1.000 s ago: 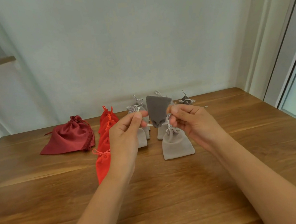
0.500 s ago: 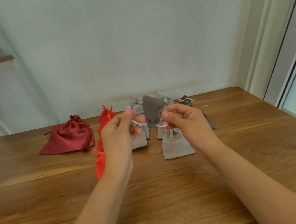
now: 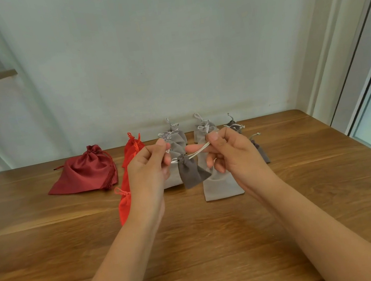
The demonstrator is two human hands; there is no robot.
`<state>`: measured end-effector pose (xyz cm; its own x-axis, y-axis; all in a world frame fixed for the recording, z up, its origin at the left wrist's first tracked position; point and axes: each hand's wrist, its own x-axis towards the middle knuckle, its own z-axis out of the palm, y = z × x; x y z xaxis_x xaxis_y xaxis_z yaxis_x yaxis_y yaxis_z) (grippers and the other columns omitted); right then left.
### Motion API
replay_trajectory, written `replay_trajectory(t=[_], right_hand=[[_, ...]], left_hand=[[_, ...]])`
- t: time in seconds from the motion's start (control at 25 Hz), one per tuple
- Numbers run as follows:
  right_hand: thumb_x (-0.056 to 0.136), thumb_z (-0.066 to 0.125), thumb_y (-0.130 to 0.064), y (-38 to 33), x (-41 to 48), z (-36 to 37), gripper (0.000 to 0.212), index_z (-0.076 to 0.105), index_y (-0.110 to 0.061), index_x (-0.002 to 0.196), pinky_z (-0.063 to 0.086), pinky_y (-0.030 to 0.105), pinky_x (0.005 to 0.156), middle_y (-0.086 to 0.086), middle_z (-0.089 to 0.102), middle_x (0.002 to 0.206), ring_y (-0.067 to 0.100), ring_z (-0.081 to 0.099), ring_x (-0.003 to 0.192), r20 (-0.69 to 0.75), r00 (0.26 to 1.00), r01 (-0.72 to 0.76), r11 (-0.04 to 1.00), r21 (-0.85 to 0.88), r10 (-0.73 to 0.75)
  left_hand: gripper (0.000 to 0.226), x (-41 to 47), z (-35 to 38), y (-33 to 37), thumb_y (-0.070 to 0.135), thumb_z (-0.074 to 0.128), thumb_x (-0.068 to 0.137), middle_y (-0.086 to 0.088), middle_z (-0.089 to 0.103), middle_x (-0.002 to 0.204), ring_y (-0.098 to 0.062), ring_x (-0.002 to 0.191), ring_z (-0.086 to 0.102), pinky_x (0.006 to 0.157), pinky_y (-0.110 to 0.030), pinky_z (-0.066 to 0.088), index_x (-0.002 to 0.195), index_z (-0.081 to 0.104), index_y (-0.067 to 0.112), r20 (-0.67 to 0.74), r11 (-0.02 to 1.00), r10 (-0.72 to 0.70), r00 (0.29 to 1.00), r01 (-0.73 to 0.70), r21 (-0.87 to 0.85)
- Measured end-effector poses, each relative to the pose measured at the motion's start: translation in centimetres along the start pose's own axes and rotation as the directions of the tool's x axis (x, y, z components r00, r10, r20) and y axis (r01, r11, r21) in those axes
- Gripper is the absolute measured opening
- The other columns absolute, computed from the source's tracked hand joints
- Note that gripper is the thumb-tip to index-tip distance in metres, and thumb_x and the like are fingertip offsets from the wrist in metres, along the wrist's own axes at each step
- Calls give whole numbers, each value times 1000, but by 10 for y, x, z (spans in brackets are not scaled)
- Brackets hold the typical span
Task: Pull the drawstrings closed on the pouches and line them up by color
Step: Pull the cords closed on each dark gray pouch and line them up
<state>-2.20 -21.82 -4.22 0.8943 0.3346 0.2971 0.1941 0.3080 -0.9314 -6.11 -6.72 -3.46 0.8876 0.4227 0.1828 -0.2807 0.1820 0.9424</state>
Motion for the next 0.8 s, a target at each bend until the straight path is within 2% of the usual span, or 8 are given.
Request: replay_trajectory(t=[0.08,0.16,0.28,0.4,0.48,0.6,0.72,0.8], right_hand=[[97,46,-22,2,0,1,17,44,-10,85,43,19,48,19,72,90,14,57,55,42,999,15,997,-80,-12],[90,52,-24,5,-1,2,19,48,-6,88,48,21,53,26,69,81,18,59,58,91,996,3,997,-77,4],[83,62,-16,7,-1,2,13,62,-4,85,48,20,54,7,68,67,13,58,55,133,991,50,988,-148,-30],[74,72,-13,10,1,1,11,72,-6,82,49,21,59,5,63,81,11,56,62,62,994,97,969,-227,-85],[74,73,-7,10,1,0,14,73,-4,87,50,17,60,8,61,88,8,57,65,58,995,94,973,-209,-83],[72,72,-7,8,0,1,13,73,-7,85,50,15,60,2,69,78,4,62,65,76,995,76,982,-175,-63],[75,70,-8,7,1,-2,5,72,-8,80,51,15,60,-4,69,66,4,63,63,66,996,69,985,-160,-59],[82,65,-15,8,1,-4,11,72,-7,82,48,15,59,-5,66,62,4,60,60,93,995,56,977,-207,-38]], left_hand=[[19,0,-2,0,21,60,91,6,48,52,-4,43,33,43,-14,28,80,70,9,45,997,20,999,-24,77],[20,-2,0,-1,22,63,88,3,48,51,-6,46,38,49,-15,33,75,73,10,146,983,-64,987,37,182],[31,-3,2,-1,21,60,90,-1,45,50,-10,45,37,52,-18,33,60,65,13,300,935,-301,905,218,279],[36,-1,-2,3,16,55,92,6,38,47,-3,40,26,42,-14,25,60,71,17,349,886,-424,836,301,353],[36,-2,-2,3,10,52,91,5,37,51,-4,43,26,43,-15,25,61,71,17,412,885,-436,800,298,357],[8,-2,-1,4,5,58,83,3,39,56,-7,49,28,45,-16,29,76,60,9,497,915,-395,772,281,290],[11,-3,-4,3,22,71,74,5,40,58,-5,54,31,49,-13,32,67,73,14,523,927,-332,785,169,336],[27,-3,-5,2,30,67,73,6,43,56,-4,51,32,52,-15,31,83,76,6,480,929,-322,816,176,324]])
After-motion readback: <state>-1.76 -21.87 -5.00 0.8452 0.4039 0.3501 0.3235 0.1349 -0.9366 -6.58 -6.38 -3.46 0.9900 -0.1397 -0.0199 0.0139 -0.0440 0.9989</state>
